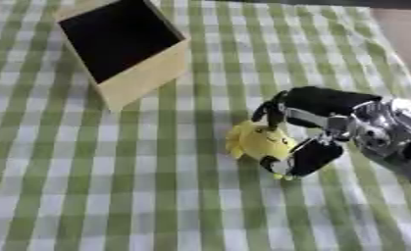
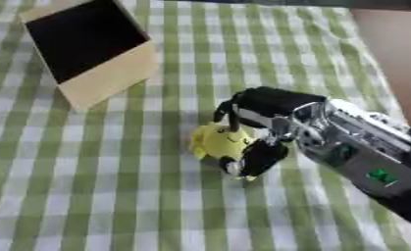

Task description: Pick up objects on the table and place them in the box.

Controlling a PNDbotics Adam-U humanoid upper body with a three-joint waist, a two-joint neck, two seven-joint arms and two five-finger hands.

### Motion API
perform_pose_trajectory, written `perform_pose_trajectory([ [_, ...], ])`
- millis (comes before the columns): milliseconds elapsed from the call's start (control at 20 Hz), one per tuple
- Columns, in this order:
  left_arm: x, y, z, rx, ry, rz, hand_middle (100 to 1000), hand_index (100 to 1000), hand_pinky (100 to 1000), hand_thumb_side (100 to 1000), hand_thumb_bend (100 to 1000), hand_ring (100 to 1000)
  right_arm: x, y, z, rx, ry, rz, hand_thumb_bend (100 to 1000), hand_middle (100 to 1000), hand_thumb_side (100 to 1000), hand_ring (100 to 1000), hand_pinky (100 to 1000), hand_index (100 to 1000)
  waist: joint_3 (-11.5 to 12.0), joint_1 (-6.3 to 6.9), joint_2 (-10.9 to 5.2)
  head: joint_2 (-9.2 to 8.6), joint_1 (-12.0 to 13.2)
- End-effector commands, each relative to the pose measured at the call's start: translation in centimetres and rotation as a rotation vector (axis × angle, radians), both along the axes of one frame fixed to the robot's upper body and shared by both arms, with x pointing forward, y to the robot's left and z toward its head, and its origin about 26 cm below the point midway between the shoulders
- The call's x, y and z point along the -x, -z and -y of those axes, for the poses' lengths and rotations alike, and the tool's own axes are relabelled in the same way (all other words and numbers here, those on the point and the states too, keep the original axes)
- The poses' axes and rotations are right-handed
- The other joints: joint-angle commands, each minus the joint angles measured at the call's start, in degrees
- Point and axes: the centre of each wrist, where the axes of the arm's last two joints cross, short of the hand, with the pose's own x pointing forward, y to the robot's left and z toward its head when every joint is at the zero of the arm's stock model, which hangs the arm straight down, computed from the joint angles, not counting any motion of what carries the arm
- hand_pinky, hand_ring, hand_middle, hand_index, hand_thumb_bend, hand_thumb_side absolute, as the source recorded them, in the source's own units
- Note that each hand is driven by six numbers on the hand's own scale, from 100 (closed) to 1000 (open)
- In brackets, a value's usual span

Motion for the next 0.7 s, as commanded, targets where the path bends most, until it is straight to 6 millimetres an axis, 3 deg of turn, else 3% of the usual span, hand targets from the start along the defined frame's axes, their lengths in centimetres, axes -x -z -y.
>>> perform_pose_trajectory([
  [50, 0.2, -0.6, 0.0, -0.012, 0.004, 0.018, 692, 788, 704, 587, 551, 738, -0.6, 0.1, 0.5, 0.023, 0.033, 0.002, 332, 645, 323, 778, 830, 880, 0.14, 0.34, -0.93, -0.27, -0.15],
  [450, 0.2, -0.6, 0.1, -0.015, 0.009, 0.016, 691, 788, 702, 589, 546, 737, -1.5, 1.1, 0.7, 0.041, 0.04, -0.013, 299, 613, 325, 747, 804, 845, 0.24, 0.44, -0.86, -0.31, -0.24],
  [500, 0.2, -0.6, 0.1, -0.016, 0.009, 0.015, 690, 787, 702, 590, 542, 736, -1.5, 1.0, 0.7, 0.036, 0.037, -0.013, 258, 559, 330, 700, 780, 789, 0.25, 0.48, -0.85, -0.33, -0.25],
  [700, 0.2, -0.5, 0.1, -0.015, 0.009, 0.011, 690, 785, 701, 590, 539, 736, -1.1, 0.3, 0.2, -0.009, 0.018, 0.001, 177, 514, 326, 655, 753, 735, 0.18, 0.59, -0.84, -0.34, -0.3],
])
